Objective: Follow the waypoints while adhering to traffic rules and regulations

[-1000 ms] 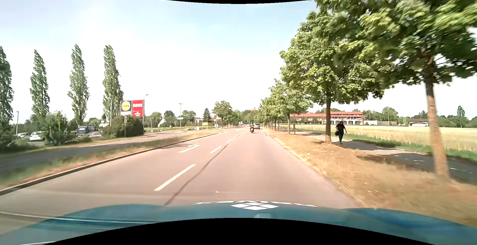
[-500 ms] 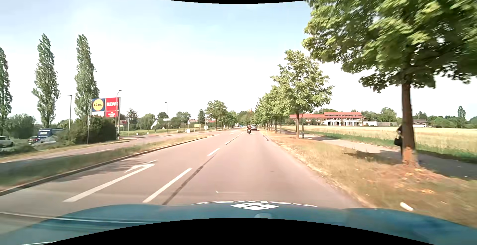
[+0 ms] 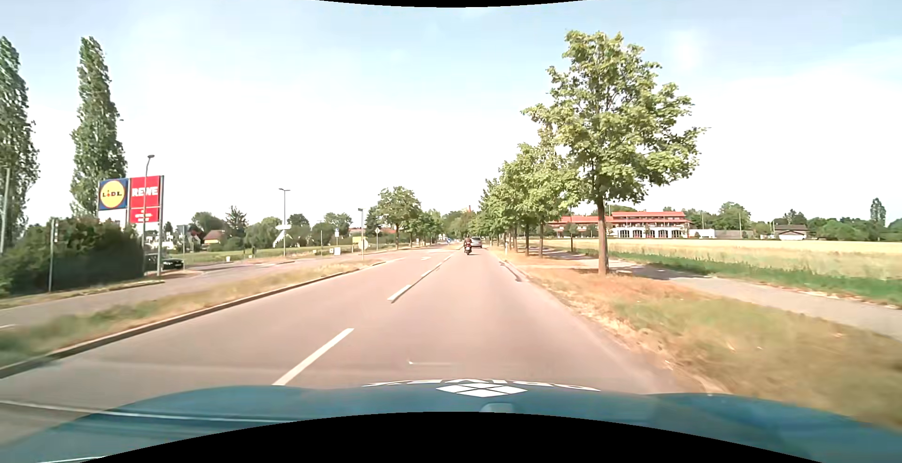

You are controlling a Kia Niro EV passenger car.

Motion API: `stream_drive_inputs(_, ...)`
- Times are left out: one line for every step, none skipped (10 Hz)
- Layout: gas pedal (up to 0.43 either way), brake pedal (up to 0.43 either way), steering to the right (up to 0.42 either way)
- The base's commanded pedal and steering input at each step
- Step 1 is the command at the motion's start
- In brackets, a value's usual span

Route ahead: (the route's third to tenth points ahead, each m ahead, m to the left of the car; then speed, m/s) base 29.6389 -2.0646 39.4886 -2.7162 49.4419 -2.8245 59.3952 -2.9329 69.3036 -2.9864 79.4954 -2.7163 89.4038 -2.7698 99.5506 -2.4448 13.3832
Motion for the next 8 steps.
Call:
stream_drive_inputs(0.059, 0.000, 0.004)
stream_drive_inputs(0.008, 0.000, 0.004)
stream_drive_inputs(0.000, 0.000, 0.004)
stream_drive_inputs(0.000, 0.000, 0.004)
stream_drive_inputs(0.000, 0.000, 0.004)
stream_drive_inputs(0.000, 0.000, 0.004)
stream_drive_inputs(0.020, 0.000, 0.004)
stream_drive_inputs(0.059, 0.000, 0.004)
